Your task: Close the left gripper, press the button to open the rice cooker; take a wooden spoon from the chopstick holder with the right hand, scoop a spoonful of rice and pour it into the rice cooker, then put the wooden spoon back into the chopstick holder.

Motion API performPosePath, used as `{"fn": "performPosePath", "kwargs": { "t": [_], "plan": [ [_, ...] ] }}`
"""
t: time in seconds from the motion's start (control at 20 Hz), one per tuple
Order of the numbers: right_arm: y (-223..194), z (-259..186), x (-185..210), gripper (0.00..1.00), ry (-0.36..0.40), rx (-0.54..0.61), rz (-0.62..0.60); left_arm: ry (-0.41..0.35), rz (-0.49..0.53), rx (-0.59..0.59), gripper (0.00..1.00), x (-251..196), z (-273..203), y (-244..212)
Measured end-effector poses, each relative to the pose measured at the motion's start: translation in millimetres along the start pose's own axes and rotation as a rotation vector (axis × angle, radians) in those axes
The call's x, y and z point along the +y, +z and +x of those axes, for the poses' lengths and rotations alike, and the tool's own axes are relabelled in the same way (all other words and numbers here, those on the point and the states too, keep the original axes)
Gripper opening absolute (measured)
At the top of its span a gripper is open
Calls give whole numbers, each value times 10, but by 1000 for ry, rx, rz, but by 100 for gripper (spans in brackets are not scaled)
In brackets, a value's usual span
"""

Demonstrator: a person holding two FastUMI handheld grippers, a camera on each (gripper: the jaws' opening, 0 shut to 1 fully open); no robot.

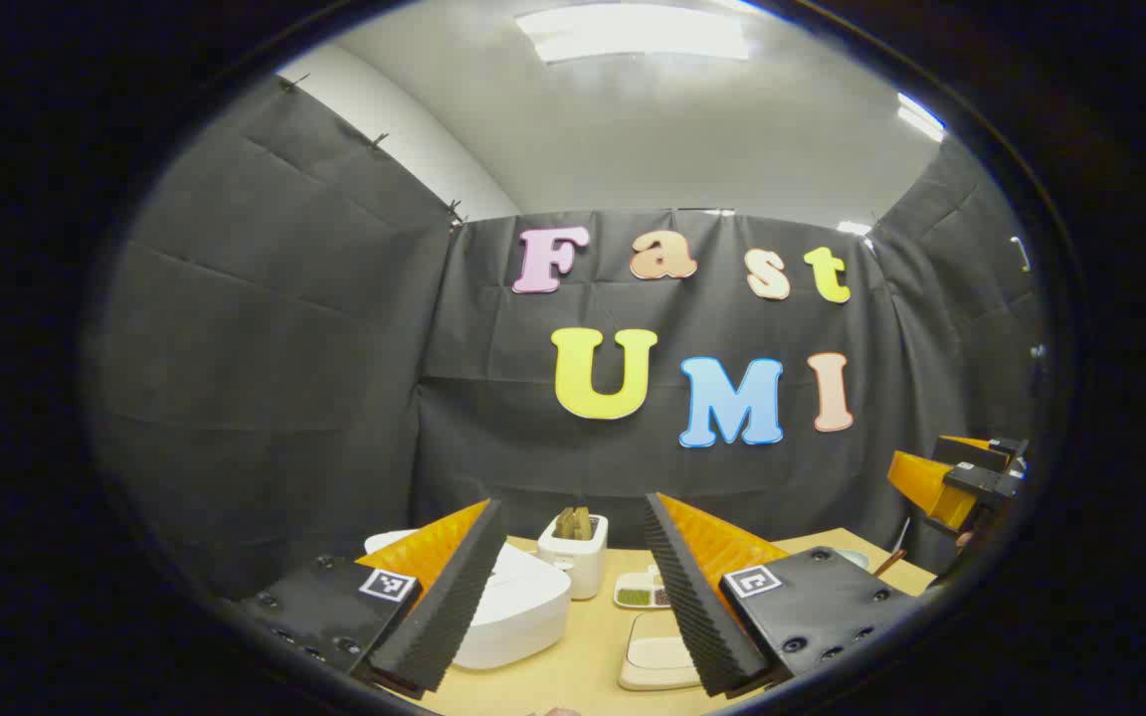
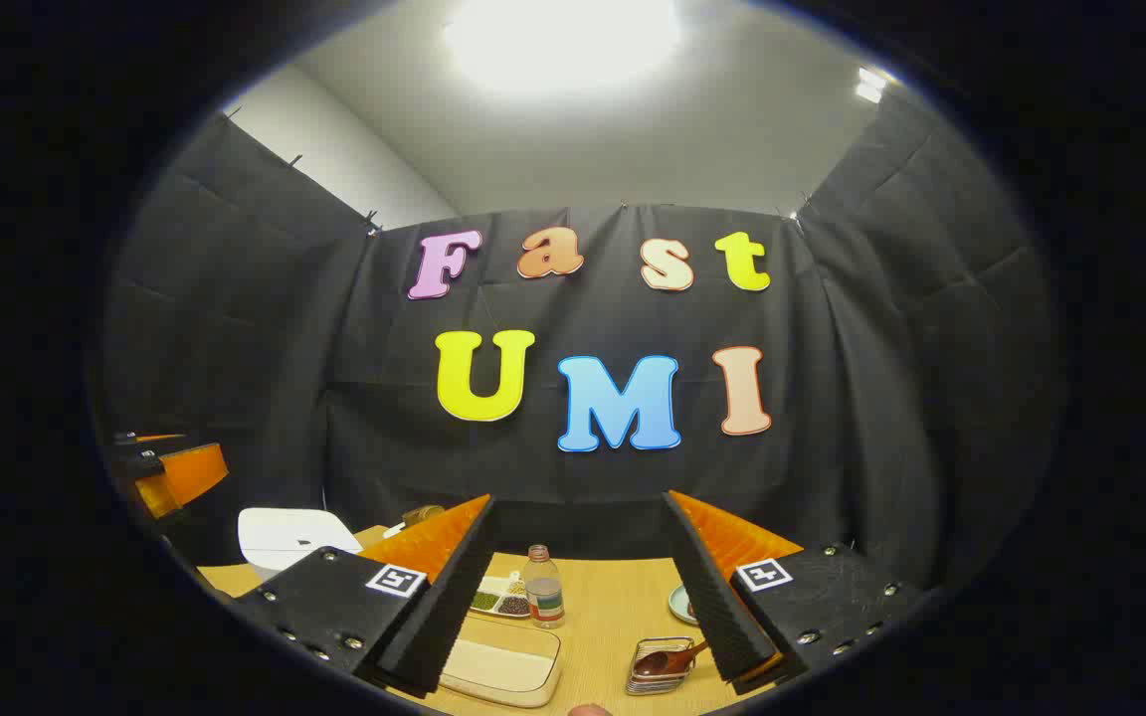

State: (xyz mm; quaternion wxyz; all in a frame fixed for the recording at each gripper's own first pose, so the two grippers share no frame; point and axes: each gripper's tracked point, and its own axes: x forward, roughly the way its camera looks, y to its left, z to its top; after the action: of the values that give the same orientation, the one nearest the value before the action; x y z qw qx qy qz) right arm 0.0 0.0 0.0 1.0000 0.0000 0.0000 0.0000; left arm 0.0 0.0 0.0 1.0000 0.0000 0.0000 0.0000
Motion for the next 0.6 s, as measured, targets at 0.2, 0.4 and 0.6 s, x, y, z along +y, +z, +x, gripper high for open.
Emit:
{"fn": "performPosePath", "kwargs": {
  "t": [0.2,0.4,0.6],
  "plan": [
    [2,-15,-9,98,1,9,-5,-10,-12,-8,99,-1,-52,26],
    [28,-45,-20,97,-13,-2,-5,-11,-10,1,99,6,-74,-9],
    [-7,-164,-98,98,-28,-6,-10,-24,-13,3,99,-32,-101,-40]
  ]
}}
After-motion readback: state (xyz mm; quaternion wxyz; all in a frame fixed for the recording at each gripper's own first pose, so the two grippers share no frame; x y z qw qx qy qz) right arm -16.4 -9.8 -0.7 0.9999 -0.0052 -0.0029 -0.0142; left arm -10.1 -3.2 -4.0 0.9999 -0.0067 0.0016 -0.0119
